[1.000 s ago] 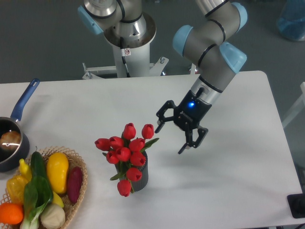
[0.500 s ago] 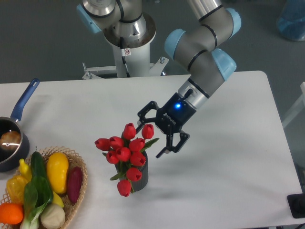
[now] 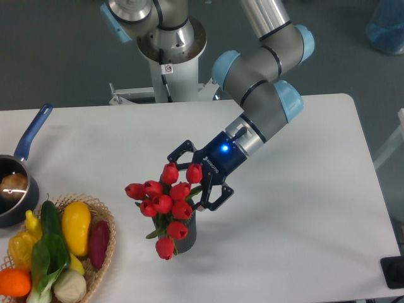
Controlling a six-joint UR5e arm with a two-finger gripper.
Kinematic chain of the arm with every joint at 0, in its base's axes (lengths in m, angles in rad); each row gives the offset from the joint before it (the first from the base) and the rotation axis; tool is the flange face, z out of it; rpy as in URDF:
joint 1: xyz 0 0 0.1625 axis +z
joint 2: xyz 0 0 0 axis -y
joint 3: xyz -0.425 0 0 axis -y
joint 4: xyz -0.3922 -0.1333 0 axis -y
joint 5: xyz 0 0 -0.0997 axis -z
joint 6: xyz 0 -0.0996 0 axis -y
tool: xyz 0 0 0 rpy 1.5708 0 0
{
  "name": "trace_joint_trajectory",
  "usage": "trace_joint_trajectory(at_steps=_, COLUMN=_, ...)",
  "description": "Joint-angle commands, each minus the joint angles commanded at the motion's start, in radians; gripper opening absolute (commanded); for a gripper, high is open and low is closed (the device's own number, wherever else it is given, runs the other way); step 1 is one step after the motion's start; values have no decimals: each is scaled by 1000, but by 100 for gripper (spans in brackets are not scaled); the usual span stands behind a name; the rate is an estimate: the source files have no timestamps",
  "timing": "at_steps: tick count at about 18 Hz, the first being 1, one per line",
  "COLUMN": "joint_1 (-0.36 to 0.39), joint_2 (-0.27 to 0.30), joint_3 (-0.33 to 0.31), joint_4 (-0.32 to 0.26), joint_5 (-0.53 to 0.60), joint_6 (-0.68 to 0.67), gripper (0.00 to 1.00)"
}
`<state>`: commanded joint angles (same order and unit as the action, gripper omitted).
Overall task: Pick up the flowers from the vase
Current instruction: 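Close the gripper around the tulip stems just below the blooms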
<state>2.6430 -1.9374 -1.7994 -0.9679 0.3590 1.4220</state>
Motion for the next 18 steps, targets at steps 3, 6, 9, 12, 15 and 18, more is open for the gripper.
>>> trace_joint_trajectory(at_steps=3, joint_1=2, joint_2=0, joint_3=0, joint_4=0, joint_5=0, joint_6=0, gripper=16)
trace_joint_trajectory(at_steps=6, joint_1=2, joint_2=2, joint_3=0, joint_4=0, joint_5=0, joint_6=-2, gripper=10)
trace_joint_trajectory(at_steps=9, joint_1=3, joint_2=6, joint_3=3, joint_4=-2, joint_5=-2, joint_6=-5, gripper=6)
trace_joint_trajectory(at_steps=12, joint_1=2, joint_2=9, joint_3=8, joint_4=-2, joint_5=-15, joint_6=-14, gripper=6)
trace_joint_trajectory(at_steps=15, joint_1=3, joint_2=24, joint_3=11, joint_4=-3, joint_5=-67, joint_6=-40, gripper=6)
trace_joint_trajectory(at_steps=18, joint_1=5, joint_2=34, joint_3=23, joint_4=-2, joint_5=-69, joint_6=-58, gripper=6)
